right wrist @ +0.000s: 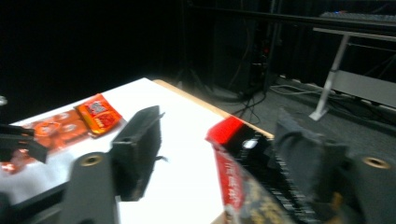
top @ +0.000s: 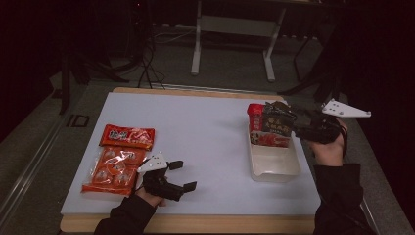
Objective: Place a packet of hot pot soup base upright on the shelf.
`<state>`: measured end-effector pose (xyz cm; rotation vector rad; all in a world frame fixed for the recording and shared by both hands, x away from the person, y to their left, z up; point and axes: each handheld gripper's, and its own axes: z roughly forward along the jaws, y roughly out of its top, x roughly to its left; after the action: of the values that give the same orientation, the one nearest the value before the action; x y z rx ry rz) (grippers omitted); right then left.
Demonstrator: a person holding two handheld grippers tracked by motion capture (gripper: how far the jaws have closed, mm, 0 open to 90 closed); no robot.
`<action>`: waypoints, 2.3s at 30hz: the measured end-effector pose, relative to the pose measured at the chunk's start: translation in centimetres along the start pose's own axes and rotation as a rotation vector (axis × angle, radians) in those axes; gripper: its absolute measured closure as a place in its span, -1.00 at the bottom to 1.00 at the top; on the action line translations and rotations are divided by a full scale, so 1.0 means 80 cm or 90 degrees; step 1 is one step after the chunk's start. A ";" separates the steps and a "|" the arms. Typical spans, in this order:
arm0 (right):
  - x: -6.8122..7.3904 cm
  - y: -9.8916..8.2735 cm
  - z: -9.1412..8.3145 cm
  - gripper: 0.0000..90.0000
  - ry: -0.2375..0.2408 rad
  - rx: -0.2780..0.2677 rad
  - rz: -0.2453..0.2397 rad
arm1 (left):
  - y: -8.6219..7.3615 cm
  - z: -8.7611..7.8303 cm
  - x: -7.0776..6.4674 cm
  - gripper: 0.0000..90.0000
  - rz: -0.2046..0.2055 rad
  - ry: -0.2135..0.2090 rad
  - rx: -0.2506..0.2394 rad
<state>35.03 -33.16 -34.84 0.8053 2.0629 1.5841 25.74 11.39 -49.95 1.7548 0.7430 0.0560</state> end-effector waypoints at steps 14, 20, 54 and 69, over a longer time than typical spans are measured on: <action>0.063 -0.038 -0.009 -0.70 0.046 -0.006 0.010 | 0.018 -0.026 -0.001 -0.84 0.045 0.022 0.008; 0.083 -0.057 -0.012 -0.69 0.078 0.019 0.002 | 0.025 -0.047 0.007 -0.75 0.040 0.036 0.010; 0.146 -0.098 -0.037 -0.69 0.101 0.011 -0.012 | -0.003 -0.221 0.121 0.44 -0.029 0.362 0.006; 0.141 -0.105 -0.043 -0.69 0.090 0.018 -0.003 | -0.050 -0.220 0.185 1.00 -0.105 0.479 0.091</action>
<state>22.82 -29.73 -41.77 0.7166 2.1871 1.6561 28.65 34.37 -52.59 1.7959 1.4588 0.5879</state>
